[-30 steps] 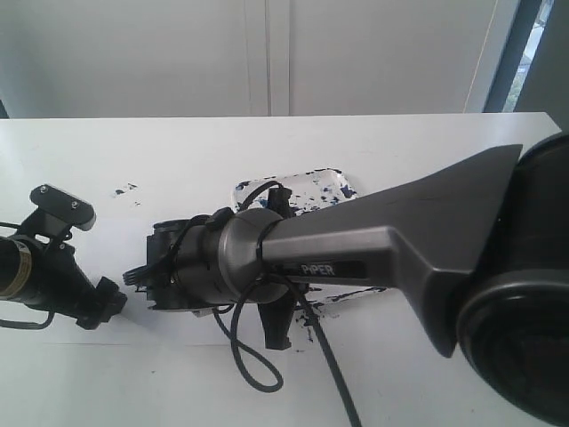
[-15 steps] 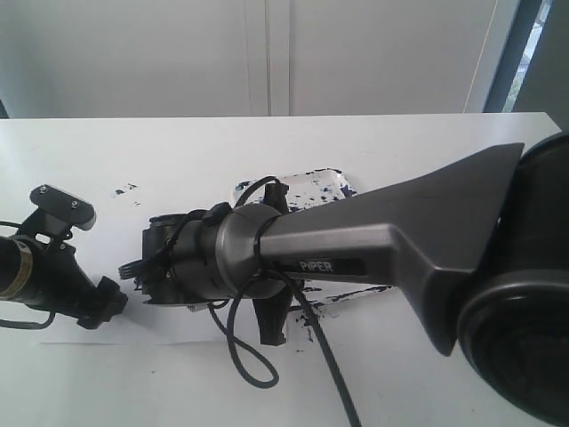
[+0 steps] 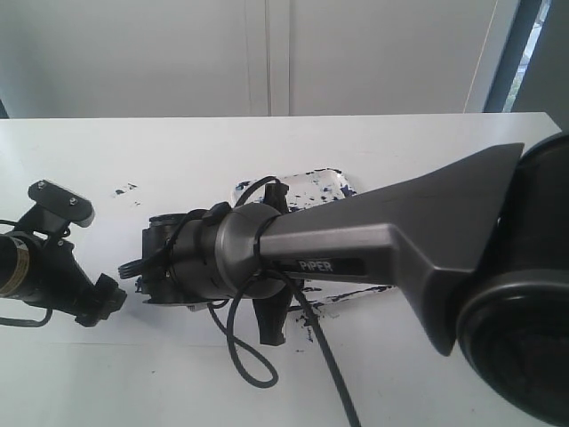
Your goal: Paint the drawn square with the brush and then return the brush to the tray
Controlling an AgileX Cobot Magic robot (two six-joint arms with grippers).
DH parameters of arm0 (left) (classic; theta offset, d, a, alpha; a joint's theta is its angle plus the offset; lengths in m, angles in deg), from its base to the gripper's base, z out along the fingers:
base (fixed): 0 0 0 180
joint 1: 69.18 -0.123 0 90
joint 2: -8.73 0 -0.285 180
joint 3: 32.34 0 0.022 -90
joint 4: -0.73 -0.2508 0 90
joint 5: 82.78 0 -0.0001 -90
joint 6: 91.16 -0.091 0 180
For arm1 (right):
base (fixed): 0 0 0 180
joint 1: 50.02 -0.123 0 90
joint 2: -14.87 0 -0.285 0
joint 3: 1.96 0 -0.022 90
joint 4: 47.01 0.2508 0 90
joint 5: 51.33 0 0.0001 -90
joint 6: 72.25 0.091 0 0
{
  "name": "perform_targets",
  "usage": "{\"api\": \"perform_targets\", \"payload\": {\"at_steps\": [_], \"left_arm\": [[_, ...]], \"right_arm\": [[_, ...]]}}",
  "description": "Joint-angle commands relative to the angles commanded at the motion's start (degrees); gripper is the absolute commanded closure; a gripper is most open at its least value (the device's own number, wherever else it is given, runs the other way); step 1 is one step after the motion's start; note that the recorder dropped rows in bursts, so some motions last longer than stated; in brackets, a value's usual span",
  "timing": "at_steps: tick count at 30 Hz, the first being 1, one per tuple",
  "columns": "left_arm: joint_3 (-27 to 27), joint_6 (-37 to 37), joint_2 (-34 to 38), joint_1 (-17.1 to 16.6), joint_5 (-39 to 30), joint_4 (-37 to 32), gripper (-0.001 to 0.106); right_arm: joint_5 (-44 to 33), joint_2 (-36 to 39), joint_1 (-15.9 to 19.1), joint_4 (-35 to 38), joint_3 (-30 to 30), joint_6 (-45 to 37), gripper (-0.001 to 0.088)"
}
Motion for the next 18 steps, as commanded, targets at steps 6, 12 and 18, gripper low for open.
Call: {"api": "perform_targets", "payload": {"at_steps": [6, 12, 18], "left_arm": [[0.0, 0.0, 1.4, 0.0, 0.2, 0.0, 0.011], [0.0, 0.0, 2.1, 0.0, 0.4, 0.0, 0.011], [0.0, 0.0, 2.1, 0.0, 0.6, 0.0, 0.011]], "right_arm": [[0.0, 0.0, 0.0, 1.5, 0.0, 0.0, 0.0868], [0.0, 0.0, 0.0, 1.5, 0.0, 0.0, 0.0868], [0.3, 0.2, 0.0, 1.7, 0.0, 0.0, 0.0868]]}}
